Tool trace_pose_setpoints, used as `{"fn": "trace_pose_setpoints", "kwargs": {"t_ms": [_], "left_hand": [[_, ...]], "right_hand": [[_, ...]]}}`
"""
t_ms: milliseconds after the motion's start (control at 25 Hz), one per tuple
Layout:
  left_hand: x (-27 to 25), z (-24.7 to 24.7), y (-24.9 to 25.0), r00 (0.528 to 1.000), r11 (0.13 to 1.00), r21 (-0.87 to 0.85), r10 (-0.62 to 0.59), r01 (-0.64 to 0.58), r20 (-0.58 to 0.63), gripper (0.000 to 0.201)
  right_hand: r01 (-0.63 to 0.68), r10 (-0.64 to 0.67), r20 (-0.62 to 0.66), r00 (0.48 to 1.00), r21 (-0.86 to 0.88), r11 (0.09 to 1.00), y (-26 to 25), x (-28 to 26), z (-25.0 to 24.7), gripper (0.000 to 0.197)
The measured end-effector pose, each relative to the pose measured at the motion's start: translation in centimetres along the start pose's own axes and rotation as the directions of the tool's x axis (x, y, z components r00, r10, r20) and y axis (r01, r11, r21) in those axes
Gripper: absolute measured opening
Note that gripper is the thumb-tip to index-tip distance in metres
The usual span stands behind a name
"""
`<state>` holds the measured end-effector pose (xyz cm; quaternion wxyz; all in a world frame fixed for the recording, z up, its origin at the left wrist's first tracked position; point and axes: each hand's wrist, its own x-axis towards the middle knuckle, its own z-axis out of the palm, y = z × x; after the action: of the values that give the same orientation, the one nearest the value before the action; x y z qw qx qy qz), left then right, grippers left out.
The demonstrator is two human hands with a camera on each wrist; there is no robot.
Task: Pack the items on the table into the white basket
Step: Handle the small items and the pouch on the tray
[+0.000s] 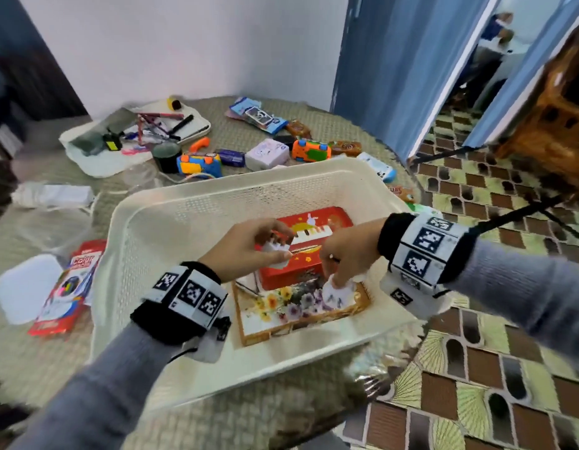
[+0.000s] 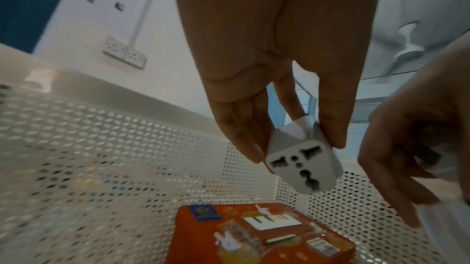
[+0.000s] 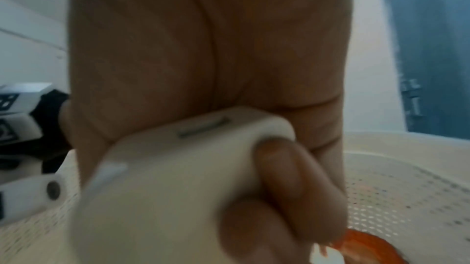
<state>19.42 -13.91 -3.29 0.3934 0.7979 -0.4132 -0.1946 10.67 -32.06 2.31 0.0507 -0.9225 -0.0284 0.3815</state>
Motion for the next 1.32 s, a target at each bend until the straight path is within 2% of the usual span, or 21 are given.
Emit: {"fn": "trace_pose_setpoints", "kwargs": {"t_ms": [120, 240, 400, 480, 640, 800, 960, 1040, 1160, 1240, 1320], "left_hand": [[-0.6, 0.5, -1.7, 0.993, 0.994, -0.020, -0.113, 0.112, -0.045, 0.028], [-1.1, 0.5, -2.9, 0.972, 0.979, -0.039, -0.204, 0.201, -0.114, 0.028], [-2.0, 0.1, -3.2, 0.936, 0.957, -0.092, -0.288, 0.274, -0.205, 0.029], [-2.3, 0.0, -3.4, 0.931, 0.953, -0.092, -0.303, 0.289, -0.204, 0.029], [-2.5, 0.4, -4.1, 0.935, 0.949, -0.075, -0.316, 0.308, -0.162, 0.031], [-2.4, 0.8, -4.1, 0.931, 0.940, -0.086, -0.339, 0.330, -0.135, 0.030], [-2.2, 1.2, -3.9, 0.943, 0.948, -0.053, -0.317, 0.314, -0.101, 0.030], [-2.2, 1.2, -4.0, 0.946, 0.949, -0.031, -0.315, 0.314, -0.076, 0.033], [-2.3, 1.3, -4.0, 0.955, 0.956, -0.014, -0.293, 0.293, -0.053, 0.036], [-2.3, 1.2, -3.9, 0.955, 0.956, -0.017, -0.292, 0.292, -0.047, 0.039], [-2.3, 1.0, -3.8, 0.953, 0.955, -0.016, -0.297, 0.297, -0.050, 0.046]], "right_hand": [[0.183, -0.172, 0.113, 0.979, -0.099, 0.978, 0.1, 3.3, 0.7, 0.030], [0.284, -0.254, 0.206, 0.945, -0.135, 0.949, 0.1, 6.9, 2.2, 0.029], [0.345, -0.339, 0.304, 0.890, 0.034, 0.938, -0.4, 10.0, 5.1, 0.030], [0.346, -0.345, 0.339, 0.875, 0.059, 0.936, -0.6, 11.1, 7.0, 0.027], [0.296, -0.311, 0.319, 0.895, 0.096, 0.950, -0.1, 12.5, 8.7, 0.015], [0.339, -0.354, 0.282, 0.892, 0.101, 0.935, 0.5, 12.4, 8.9, 0.023], [0.366, -0.367, 0.319, 0.874, 0.067, 0.928, 0.6, 12.2, 8.3, 0.029], [0.417, -0.415, 0.232, 0.880, 0.043, 0.908, 0.7, 12.2, 7.5, 0.023], [0.425, -0.430, 0.075, 0.900, 0.069, 0.902, 1.0, 12.2, 6.7, 0.016], [0.466, -0.467, 0.020, 0.884, 0.034, 0.884, 0.9, 12.3, 6.8, 0.021], [0.525, -0.525, 0.005, 0.851, -0.032, 0.851, 0.5, 12.1, 7.1, 0.035]]}}
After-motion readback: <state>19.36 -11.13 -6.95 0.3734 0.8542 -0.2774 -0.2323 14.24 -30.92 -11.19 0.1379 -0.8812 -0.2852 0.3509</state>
